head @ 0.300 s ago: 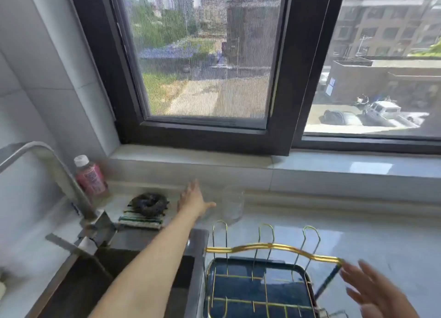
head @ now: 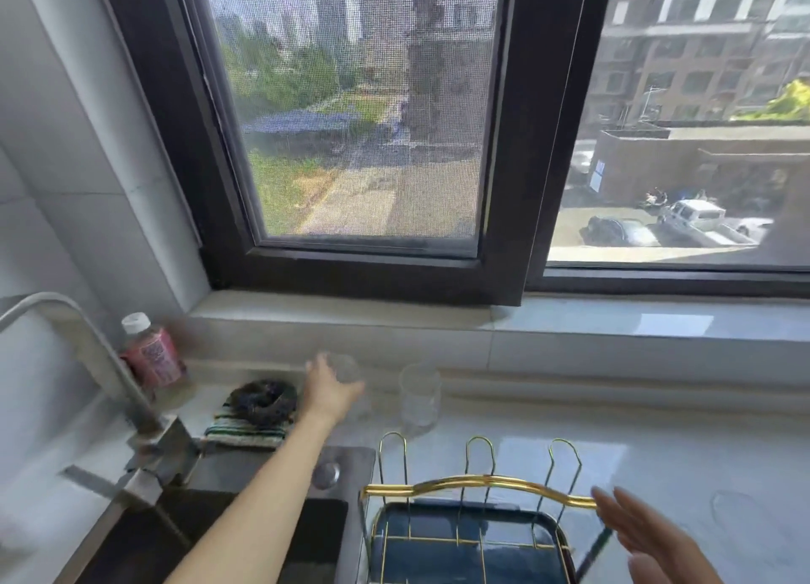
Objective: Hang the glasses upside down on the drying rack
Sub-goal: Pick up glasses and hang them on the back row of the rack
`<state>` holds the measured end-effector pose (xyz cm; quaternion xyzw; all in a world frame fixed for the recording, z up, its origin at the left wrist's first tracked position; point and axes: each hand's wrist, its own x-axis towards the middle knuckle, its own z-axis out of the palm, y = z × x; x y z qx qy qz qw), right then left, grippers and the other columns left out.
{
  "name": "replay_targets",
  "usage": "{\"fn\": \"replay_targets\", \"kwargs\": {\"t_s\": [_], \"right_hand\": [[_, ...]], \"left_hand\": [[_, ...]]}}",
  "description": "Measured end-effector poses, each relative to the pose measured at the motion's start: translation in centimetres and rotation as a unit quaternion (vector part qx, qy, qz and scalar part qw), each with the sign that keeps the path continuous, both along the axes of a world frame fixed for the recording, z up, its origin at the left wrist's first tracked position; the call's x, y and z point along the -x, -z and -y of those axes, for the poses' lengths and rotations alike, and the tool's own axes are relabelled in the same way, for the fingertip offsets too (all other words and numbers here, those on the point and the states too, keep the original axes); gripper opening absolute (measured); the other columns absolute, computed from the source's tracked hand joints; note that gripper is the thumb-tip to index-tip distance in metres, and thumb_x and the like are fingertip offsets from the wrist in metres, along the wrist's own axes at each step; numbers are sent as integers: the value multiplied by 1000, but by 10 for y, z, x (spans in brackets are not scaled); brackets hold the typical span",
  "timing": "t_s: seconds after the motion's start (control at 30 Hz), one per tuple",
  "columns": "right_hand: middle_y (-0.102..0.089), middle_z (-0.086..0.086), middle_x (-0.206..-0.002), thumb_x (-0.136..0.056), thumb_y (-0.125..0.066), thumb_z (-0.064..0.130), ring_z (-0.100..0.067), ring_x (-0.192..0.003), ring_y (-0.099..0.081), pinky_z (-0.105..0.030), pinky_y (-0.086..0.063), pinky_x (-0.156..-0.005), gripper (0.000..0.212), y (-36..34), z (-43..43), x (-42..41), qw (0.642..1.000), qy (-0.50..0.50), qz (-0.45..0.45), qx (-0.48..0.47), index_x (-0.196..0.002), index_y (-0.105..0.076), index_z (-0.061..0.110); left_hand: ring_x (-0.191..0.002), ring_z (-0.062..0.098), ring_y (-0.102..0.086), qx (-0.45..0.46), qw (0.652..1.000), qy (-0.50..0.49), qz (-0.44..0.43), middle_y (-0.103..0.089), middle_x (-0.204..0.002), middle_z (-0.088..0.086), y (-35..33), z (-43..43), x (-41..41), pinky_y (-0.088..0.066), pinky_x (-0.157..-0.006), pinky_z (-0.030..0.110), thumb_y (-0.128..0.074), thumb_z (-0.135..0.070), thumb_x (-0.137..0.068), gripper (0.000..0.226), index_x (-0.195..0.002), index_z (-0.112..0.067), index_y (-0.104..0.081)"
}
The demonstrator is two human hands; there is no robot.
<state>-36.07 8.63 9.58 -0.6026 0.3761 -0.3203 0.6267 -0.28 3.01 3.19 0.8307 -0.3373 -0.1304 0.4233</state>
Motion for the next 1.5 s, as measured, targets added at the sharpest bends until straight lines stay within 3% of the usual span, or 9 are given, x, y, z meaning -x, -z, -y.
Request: {"fn": "replay_targets", "kwargs": {"t_s": [0.1, 0.2, 0.33, 0.43, 0.57, 0.7, 0.93, 1.3, 1.5], "right_hand": [[-70, 30, -77, -79, -61, 8, 15, -83, -60, -3, -41, -84, 29, -18, -25, -9, 989, 97, -5, 112, -86, -70, 34], [-57, 35, -113, -77, -56, 34, 11, -109, -49, 2, -37, -86, 36, -33, -61, -37, 964, 131, -11, 233, -108, -52, 51], [-45, 25, -129, -68, -50, 67, 10, -112, -50, -7, -43, -86, 65, -54, -84, -91, 987, -45, 41, 150, -127, -27, 56], [-48, 4, -132, -74, -57, 51, -9, -111, -57, -31, -51, -94, 55, -57, -88, -112, 989, -48, 85, 110, -124, -34, 49], [-40, -2, -128, -74, -65, 40, -17, -115, -49, -36, -45, -99, 59, -69, -55, -118, 986, 6, 52, 156, -126, -37, 41], [-30, -5, -123, -74, -71, 25, -14, -106, -41, -16, -34, -89, 72, -75, -9, -138, 944, 22, -135, 301, -134, -31, 22], [-34, -16, -129, -65, -78, 23, -36, -112, -45, -47, -44, -96, 76, -39, 20, -179, 854, -125, -404, 302, -126, -33, 16], [-34, -16, -125, -58, -82, 38, -38, -116, -41, -49, -41, -97, 85, -16, 29, -190, 810, -191, -503, 232, -122, -28, 18], [-31, -16, -140, -70, -71, 45, -35, -127, -37, -45, -35, -106, 85, -31, 26, -183, 855, -180, -436, 215, -135, -24, 17]], "left_hand": [[-101, 30, -55, 229, 962, -42, -144, -53, -108, 12, -53, -67, 12, -43, -80, 35, -78, -29, -57, 64, -109, -10, -46], [-100, 31, -61, 354, 884, 39, -303, -58, -113, 20, -96, -143, 42, -56, -78, 43, -65, -37, -71, 49, -108, -8, -51], [-98, 27, -65, 357, 839, 169, -374, -63, -106, 18, -115, -198, 100, -60, -67, 31, -64, -27, -72, 48, -113, -5, -52], [-108, 27, -63, 322, 822, 221, -414, -65, -118, 13, -114, -208, 130, -56, -86, 36, -84, -41, -51, 84, -121, -14, -47], [-120, 7, -49, 237, 861, 181, -412, -49, -135, -4, -105, -215, 128, -32, -108, 40, -79, -63, -41, 99, -126, -34, -37], [-110, 20, -54, 212, 866, 91, -443, -51, -136, 13, -74, -225, 108, -41, -90, 38, -58, -4, -83, 49, -126, -19, -39], [-84, 29, -51, 163, 866, 40, -471, -50, -115, 23, -44, -247, 96, -46, -58, 31, -40, 17, -87, 51, -135, 2, -30], [-111, 28, -55, 155, 908, 65, -384, -58, -121, 14, -37, -211, 65, -45, -87, 38, -56, -7, -87, 47, -131, -7, -38], [-106, 22, -58, 136, 924, 110, -339, -57, -119, 7, -54, -156, 58, -47, -81, 30, -59, -27, -86, 40, -122, -22, -42]]}}
